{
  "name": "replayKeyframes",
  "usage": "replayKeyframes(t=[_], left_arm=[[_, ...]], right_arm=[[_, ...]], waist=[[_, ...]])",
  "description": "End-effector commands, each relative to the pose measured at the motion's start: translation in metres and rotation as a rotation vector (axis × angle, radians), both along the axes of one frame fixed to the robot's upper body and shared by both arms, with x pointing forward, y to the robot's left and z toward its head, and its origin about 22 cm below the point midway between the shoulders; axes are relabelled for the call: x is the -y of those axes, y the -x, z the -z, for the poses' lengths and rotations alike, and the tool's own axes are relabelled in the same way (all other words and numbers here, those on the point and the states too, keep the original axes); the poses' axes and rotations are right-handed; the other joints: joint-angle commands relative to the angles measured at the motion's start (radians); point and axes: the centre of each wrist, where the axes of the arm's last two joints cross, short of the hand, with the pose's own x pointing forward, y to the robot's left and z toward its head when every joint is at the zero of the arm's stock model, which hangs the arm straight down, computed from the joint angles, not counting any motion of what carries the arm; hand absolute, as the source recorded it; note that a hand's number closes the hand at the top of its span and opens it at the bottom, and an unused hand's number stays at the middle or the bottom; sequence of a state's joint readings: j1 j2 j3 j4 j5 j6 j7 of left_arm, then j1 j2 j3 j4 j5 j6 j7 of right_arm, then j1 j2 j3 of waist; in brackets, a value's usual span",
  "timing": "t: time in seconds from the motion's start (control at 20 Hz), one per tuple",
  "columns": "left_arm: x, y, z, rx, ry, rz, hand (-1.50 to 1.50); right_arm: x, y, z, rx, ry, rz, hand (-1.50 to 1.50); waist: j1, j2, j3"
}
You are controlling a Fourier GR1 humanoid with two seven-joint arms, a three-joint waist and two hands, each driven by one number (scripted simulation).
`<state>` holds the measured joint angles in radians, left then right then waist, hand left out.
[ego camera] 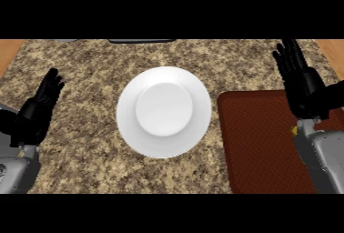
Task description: Pick the lemon from the tray and place it in the plate
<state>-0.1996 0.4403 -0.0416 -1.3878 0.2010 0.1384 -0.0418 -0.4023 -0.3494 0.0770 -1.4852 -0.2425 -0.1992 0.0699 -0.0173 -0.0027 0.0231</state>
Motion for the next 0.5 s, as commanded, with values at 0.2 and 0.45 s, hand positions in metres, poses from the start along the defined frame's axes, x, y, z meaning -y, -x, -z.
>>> replayKeyframes(t=[0.2, 0.45], left_arm=[[-0.025, 0.03, 0.017, -0.048, -0.2, -0.059, 0.0], [-0.022, 0.065, 0.038, -0.094, -0.233, -0.066, 0.0]], right_arm=[[0.045, 0.008, -0.007, -0.036, -0.491, -0.328, -1.5], [0.151, 0.061, 0.008, 0.117, -0.27, -0.027, -1.5]], waist=[[0.014, -0.004, -0.014], [0.003, -0.003, -0.021]])
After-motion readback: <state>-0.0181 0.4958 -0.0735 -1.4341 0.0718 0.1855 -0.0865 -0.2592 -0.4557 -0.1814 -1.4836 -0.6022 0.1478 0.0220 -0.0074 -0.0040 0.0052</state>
